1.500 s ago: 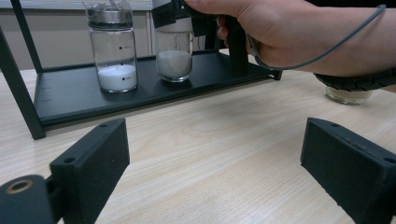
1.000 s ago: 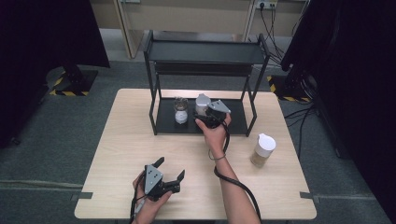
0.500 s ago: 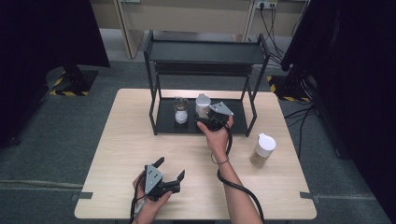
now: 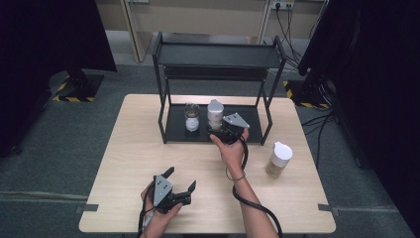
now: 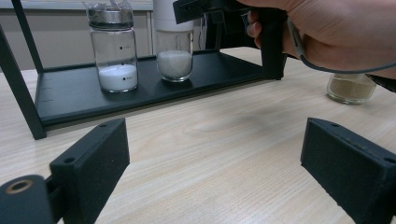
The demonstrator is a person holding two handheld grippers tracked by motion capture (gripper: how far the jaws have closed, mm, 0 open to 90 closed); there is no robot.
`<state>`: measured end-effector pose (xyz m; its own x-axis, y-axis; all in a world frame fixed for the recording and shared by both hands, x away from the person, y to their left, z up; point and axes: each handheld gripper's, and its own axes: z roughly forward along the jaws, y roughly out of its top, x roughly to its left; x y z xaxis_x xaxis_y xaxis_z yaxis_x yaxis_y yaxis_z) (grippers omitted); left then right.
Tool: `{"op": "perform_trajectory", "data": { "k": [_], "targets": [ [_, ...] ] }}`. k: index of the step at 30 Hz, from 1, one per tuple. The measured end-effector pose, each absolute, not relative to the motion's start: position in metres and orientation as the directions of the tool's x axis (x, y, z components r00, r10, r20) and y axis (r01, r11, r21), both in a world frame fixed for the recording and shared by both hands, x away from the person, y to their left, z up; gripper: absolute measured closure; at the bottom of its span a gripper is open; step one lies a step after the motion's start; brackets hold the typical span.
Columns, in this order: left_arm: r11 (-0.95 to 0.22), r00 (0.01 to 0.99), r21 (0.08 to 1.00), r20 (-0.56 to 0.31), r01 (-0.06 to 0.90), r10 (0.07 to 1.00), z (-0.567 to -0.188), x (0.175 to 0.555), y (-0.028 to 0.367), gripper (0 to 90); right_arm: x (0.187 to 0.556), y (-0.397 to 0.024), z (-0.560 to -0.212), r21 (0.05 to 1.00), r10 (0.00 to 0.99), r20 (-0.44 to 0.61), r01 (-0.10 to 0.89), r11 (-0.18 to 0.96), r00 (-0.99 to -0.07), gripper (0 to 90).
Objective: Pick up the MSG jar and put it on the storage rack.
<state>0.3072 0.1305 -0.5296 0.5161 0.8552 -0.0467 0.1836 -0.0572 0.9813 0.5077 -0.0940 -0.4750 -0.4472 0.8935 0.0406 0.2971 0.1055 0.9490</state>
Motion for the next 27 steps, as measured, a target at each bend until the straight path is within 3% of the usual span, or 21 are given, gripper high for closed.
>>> {"op": "perform_trajectory", "data": {
  "k": [27],
  "targets": [
    [-0.06, 0.515, 0.981, -0.043, 0.182, 0.856, -0.53, 0.307, 0.13, 7.5, 0.484, -0.101, -0.47, 0.953, 0.877, 0.034, 0.279, 0.115, -0.479, 1.2]
  ]
}}
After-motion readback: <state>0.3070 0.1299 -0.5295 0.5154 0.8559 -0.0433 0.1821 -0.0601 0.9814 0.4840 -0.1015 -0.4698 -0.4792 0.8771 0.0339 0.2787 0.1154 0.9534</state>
